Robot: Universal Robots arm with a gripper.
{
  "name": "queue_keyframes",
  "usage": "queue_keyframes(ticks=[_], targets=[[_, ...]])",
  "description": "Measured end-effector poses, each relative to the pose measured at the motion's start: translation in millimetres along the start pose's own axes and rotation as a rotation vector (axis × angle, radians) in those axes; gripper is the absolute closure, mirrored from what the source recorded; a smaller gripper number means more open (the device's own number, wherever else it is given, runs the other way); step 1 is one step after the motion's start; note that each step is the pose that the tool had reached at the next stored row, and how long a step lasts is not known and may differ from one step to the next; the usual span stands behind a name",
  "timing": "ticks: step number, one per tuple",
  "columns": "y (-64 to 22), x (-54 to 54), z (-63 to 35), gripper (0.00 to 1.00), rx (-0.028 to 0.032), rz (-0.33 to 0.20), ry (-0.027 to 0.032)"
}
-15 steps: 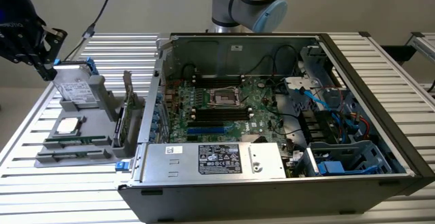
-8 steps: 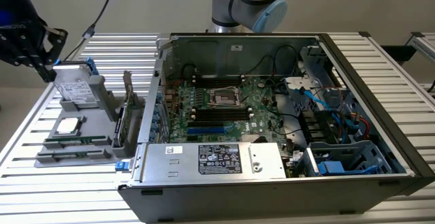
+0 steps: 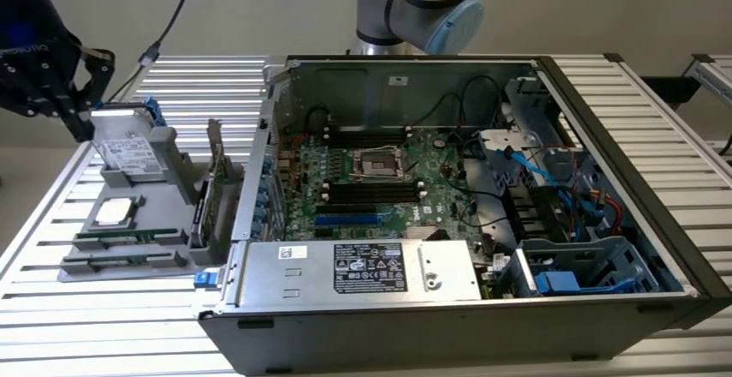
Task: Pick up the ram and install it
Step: 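Pick up the ram and move it above insertion slot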
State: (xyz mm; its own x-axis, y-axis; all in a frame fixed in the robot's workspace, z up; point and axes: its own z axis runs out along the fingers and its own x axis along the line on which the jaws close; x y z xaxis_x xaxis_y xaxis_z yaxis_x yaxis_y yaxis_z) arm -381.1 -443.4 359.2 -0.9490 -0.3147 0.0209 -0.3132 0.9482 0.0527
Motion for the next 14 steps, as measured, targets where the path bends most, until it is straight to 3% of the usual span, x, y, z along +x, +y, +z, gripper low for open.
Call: queue_keyframes(ticks=[14], targets=[[-0.4,-0.2,7.4,0.90,0.0053,-0.255,0.0134]])
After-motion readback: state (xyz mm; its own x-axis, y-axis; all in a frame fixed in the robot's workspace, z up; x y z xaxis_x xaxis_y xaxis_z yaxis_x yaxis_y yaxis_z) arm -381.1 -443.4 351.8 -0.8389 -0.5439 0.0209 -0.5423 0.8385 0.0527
